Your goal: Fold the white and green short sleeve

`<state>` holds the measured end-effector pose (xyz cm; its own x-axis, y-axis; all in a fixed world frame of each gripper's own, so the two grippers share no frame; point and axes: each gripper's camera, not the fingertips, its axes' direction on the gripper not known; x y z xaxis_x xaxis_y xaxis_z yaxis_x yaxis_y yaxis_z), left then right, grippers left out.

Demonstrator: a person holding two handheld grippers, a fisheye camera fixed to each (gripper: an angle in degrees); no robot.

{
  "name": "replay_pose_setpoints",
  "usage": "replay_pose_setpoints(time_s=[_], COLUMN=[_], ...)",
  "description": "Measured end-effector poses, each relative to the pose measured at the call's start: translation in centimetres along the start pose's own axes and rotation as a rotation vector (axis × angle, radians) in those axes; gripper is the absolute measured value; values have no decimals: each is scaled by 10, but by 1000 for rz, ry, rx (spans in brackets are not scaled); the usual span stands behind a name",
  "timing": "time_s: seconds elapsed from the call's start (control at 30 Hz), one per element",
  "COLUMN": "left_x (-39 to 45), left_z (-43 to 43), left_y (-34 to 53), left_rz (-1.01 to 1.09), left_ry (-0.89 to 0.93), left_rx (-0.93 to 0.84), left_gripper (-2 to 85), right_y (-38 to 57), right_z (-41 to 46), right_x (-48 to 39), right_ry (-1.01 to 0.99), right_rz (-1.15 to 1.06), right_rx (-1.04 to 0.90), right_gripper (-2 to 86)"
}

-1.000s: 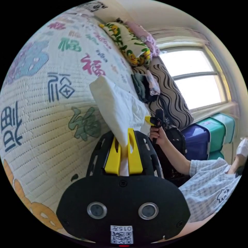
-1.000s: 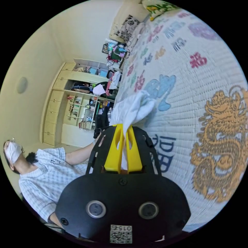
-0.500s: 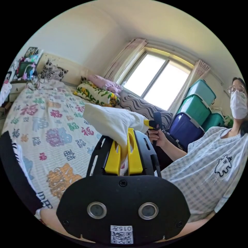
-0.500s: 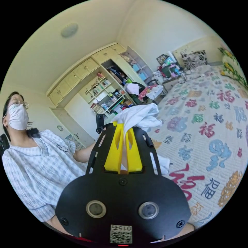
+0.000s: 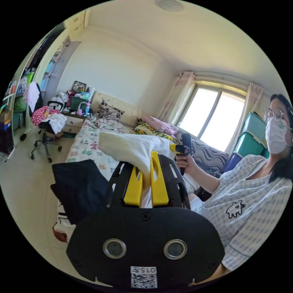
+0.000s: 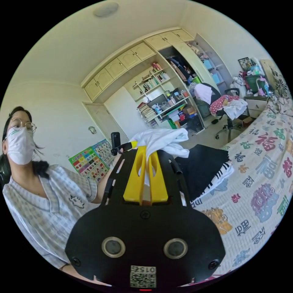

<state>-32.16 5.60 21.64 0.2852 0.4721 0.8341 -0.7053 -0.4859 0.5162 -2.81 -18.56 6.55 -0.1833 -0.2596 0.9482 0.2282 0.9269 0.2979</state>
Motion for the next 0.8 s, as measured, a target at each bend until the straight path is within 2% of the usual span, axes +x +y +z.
replay_pose_setpoints(time_s=[0.13, 0.23, 0.3, 0.37, 0.47, 0.53, 0.67, 0.8], left_x=[-68, -158, -230, -266, -286, -292, -284, -318], left_z=[5, 40, 80, 97, 91, 91, 91, 103], left_y=[-19, -21, 1, 24, 41, 46, 37, 38], left_rz=[-80, -265, -474, -615, -668, -665, -507, -546], left_ry=[-58, -160, -313, -347, -264, -222, -170, -113], left_rx=[-3, -116, -284, -353, -236, -224, -107, -172], left_gripper=[21, 34, 41, 44, 47, 46, 73, 120], right_y=[-26, -28, 7, 29, 56, 66, 67, 47], right_z=[73, 147, 193, 204, 213, 214, 213, 199], right_x=[80, 193, 275, 304, 332, 344, 356, 365], right_ry=[9, 71, 150, 164, 39, 10, -47, -15], right_rz=[111, 457, 807, 885, 910, 905, 828, 753], right_rx=[-31, -171, -338, -317, -237, -224, -193, -131], right_gripper=[-2, 1, 2, 3, 7, 10, 31, 88])
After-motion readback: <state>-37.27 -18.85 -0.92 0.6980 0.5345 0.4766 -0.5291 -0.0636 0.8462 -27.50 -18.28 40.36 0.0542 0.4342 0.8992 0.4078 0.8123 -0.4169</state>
